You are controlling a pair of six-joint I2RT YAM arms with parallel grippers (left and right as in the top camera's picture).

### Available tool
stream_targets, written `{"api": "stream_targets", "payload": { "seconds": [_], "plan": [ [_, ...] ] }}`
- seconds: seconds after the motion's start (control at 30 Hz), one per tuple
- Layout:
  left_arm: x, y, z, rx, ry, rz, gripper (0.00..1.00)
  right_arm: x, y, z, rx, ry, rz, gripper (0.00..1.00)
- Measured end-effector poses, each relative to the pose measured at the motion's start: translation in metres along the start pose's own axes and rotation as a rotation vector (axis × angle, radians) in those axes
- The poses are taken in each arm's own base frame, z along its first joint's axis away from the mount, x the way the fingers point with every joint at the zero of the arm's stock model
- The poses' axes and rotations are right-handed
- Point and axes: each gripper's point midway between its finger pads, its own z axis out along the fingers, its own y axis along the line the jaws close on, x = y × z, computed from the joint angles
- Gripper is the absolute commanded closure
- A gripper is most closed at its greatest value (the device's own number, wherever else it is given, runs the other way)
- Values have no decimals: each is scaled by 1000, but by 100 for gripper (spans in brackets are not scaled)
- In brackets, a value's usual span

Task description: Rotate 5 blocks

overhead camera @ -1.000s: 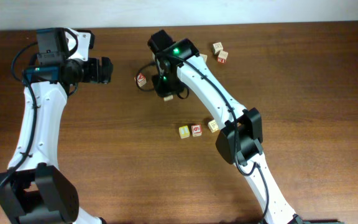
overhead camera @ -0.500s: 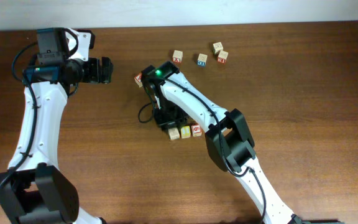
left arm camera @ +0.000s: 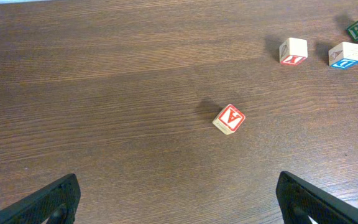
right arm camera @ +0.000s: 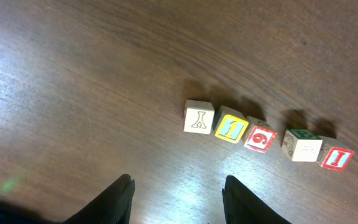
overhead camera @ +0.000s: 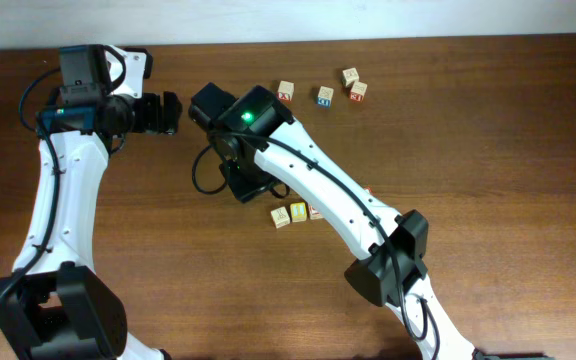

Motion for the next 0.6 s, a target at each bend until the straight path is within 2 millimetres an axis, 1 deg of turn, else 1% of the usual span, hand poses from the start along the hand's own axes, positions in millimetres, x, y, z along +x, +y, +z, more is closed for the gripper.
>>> {"api": "stream_targets", "payload": {
  "seconds": [0.1,0.13,0.17,0.23,0.27,0.33,0.37,0.43,0.5,0.53,0.57,0.6],
  "plan": [
    [0,0,0,0,0,0,1,-6,-8,0,1,-13,20,53],
    [0,0,0,0,0,0,1,-11,-18,1,-2,-23,37,54],
    [0,0,0,0,0,0,1,-14,-21,1,-32,-21,32,54],
    [0,0,0,0,0,0,1,-14,-23,0,-92,-7,5,54],
    [0,0,0,0,0,0,1,-16,-29,0,-125,-3,5,54],
    [0,0,0,0,0,0,1,-21,-47,0,-171,-5,17,58],
    [0,0,0,0,0,0,1,-19,-51,6,-178,15,22,59],
    [0,0,0,0,0,0,1,-14,-50,22,-180,58,27,61],
    [0,0,0,0,0,0,1,-9,-49,48,-181,95,42,61],
    [0,0,0,0,0,0,1,-3,-47,64,-176,127,53,61],
    [0,0,0,0,0,0,1,0,-44,69,-174,139,52,62],
    [0,0,0,0,0,0,1,5,-26,71,-174,149,15,61]
  ]
}}
